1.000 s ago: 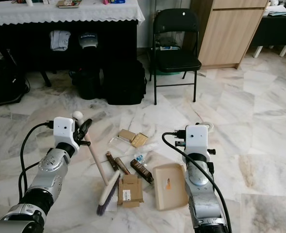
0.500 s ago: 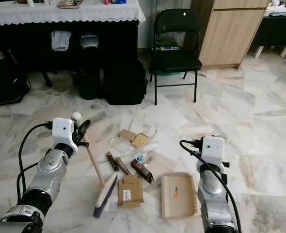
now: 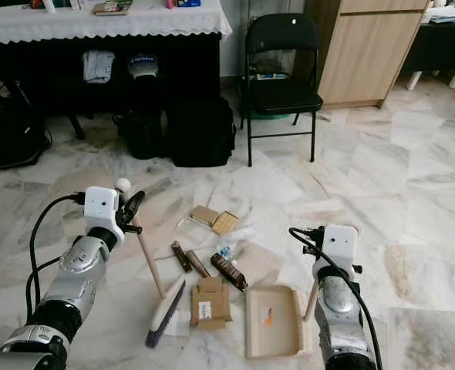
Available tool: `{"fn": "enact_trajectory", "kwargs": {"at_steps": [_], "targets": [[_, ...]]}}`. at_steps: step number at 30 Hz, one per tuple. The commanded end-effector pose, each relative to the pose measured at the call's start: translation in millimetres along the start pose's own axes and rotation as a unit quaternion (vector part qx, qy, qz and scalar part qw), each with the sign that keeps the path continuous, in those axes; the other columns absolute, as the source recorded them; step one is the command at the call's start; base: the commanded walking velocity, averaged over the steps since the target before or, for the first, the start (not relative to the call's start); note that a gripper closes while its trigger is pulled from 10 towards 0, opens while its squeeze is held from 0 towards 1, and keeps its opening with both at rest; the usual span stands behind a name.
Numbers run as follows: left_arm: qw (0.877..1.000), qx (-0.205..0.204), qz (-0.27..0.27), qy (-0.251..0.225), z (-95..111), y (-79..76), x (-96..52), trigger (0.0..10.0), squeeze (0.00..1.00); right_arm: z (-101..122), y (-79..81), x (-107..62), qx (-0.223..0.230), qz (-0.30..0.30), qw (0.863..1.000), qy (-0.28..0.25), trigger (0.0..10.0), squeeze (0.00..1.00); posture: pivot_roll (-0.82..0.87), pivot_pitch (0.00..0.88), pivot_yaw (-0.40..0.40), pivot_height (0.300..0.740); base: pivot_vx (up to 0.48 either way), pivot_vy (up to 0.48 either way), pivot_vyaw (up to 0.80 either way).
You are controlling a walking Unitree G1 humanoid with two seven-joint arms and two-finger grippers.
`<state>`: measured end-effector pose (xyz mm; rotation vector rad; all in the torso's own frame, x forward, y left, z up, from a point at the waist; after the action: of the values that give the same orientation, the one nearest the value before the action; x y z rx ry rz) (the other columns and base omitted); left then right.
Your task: Sweep floor
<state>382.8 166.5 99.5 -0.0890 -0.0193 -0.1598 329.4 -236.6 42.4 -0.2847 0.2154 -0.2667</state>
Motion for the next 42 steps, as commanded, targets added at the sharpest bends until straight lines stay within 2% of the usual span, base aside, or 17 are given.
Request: {"fn": "enact_trajectory", "kwargs": {"at_steps": [1,8,17,27,33,42], "targets": [[1.000,0.019,-0.006,-0.018,12,1.3,1.8,10.0,0.00,9,-3.2,4.2,-0.009,-0.006,1.000,-0.020,10.0,0.00,-0.06,0.000,0.039,0.740,0.000,0.000,0.00],[1.000,0.029,-0.003,-0.010,10,5.5,-0.9,10.0,0.00,5,-5.4,7.5,-0.014,-0.014,1.000,-0.014,10.0,0.00,-0.06,0.000,0.045,0.740,0.000,0.000,0.00],[0.999,0.043,0.001,-0.001,6,14.5,-9.4,10.0,0.00,-14,-2.7,4.1,-0.022,-0.011,1.000,0.005,10.0,0.00,-0.05,0.000,0.065,0.740,0.000,0.000,0.00],[0.999,0.051,0.002,0.006,7,18.2,-11.8,10.0,0.00,-22,1.6,1.4,-0.021,-0.010,1.000,0.014,10.0,0.00,-0.03,0.000,0.072,0.740,0.000,0.000,0.00],[0.999,0.014,-0.008,0.031,-1,16.5,-13.2,10.0,0.00,-24,2.0,0.9,-0.023,-0.013,1.000,0.016,10.0,0.00,-0.03,0.000,0.070,0.740,0.000,0.000,0.00],[0.993,-0.010,-0.066,0.094,-21,0.2,-19.0,10.0,0.00,-19,-5.6,5.0,-0.024,-0.020,0.999,0.008,10.0,0.00,-0.01,0.000,0.059,0.740,0.000,0.000,0.00]]}}
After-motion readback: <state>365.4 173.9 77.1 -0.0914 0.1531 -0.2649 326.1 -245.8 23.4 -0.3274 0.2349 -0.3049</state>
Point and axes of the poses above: a point about 5 cm out from each wrist's last joint towards the gripper, its own x axis pointing out of the wrist towards the gripper, its own z axis along the axis of the wrist's last joint, y = z × x, the point moved 4 cm from there along x, pointing out of the wrist towards the gripper, and after that the axes turned 9 degrees about -x, right-handed, at the moved point
